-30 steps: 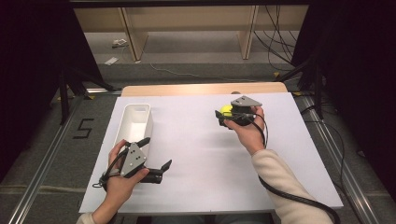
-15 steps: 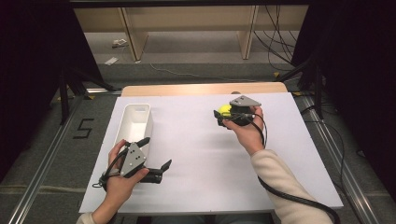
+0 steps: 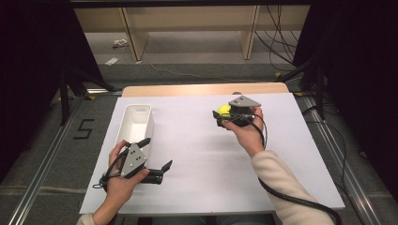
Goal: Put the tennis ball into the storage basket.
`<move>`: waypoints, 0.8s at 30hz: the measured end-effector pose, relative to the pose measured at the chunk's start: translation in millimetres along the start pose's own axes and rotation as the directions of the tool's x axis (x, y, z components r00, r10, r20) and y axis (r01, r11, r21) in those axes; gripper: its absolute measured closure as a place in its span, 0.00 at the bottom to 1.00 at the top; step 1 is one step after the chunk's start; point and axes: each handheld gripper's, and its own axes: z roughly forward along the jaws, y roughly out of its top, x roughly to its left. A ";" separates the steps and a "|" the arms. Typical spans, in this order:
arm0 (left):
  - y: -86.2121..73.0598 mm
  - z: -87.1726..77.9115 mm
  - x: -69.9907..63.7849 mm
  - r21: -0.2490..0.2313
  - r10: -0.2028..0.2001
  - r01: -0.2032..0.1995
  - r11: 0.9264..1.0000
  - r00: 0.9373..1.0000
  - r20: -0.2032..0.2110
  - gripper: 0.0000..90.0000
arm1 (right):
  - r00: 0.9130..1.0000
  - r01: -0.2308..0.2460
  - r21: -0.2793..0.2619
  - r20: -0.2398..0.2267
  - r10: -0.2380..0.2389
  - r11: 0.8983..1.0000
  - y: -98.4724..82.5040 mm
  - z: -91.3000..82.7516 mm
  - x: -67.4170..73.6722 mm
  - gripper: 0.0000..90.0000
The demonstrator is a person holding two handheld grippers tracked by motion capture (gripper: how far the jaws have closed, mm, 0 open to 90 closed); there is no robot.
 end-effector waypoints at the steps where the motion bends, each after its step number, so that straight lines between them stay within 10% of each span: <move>1: 0.1 0.0 -0.1 0.000 0.000 0.000 1.000 1.000 0.000 0.00 | 1.000 0.002 -0.001 0.000 -0.002 1.000 0.4 -0.2 0.4 0.31; 24: 0.5 -0.4 0.1 -0.001 0.001 -0.001 1.000 1.000 -0.002 0.00 | 1.000 0.006 -0.008 -0.028 -0.007 1.000 5.1 -2.1 11.1 0.31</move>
